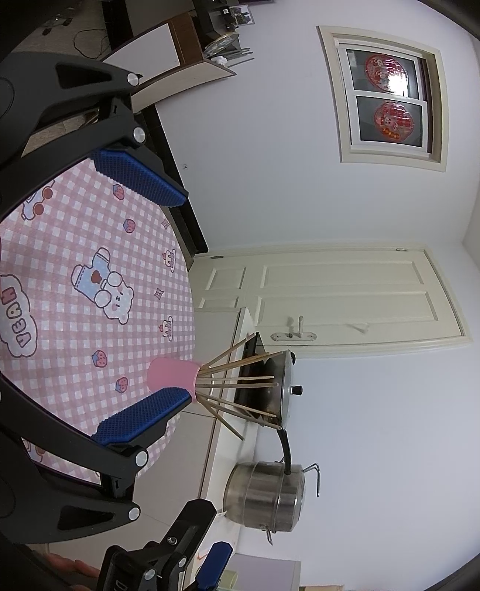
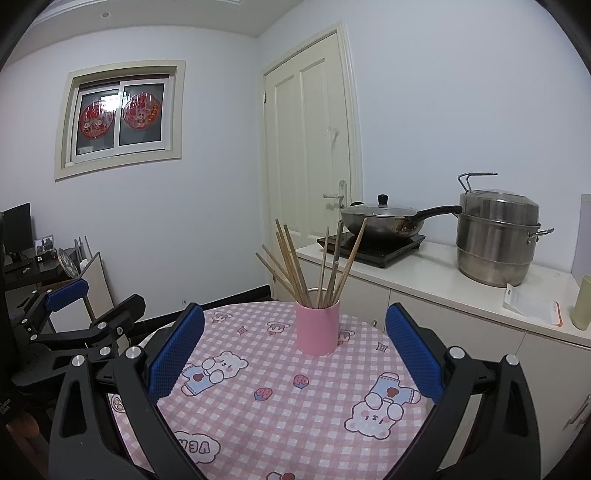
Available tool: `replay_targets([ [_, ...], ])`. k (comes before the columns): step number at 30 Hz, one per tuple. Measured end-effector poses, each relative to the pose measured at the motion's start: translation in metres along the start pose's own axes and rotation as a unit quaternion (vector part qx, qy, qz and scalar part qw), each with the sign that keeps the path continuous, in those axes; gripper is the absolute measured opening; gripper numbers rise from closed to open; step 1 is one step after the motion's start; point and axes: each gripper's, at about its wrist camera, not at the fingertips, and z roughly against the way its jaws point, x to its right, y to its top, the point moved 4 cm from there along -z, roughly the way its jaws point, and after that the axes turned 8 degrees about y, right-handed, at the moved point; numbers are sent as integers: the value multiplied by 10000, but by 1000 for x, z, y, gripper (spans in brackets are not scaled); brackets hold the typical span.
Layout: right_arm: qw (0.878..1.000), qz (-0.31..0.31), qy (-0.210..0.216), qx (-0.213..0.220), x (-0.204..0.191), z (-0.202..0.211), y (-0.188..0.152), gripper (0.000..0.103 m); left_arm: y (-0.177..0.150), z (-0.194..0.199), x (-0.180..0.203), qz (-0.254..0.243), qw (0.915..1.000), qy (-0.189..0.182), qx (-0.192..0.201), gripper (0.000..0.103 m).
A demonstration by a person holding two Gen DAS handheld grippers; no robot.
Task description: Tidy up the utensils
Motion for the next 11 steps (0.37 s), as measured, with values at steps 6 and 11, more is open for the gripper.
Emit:
replay_targets([
  [6,10000,-10,6,-77,0,-7,-2,95,-4,-9,-1,4,9999,13,-117,97],
  [11,9999,-12,22,-164,-1,-14,-5,95,-9,-16,-4,20,9997,11,-239,97],
])
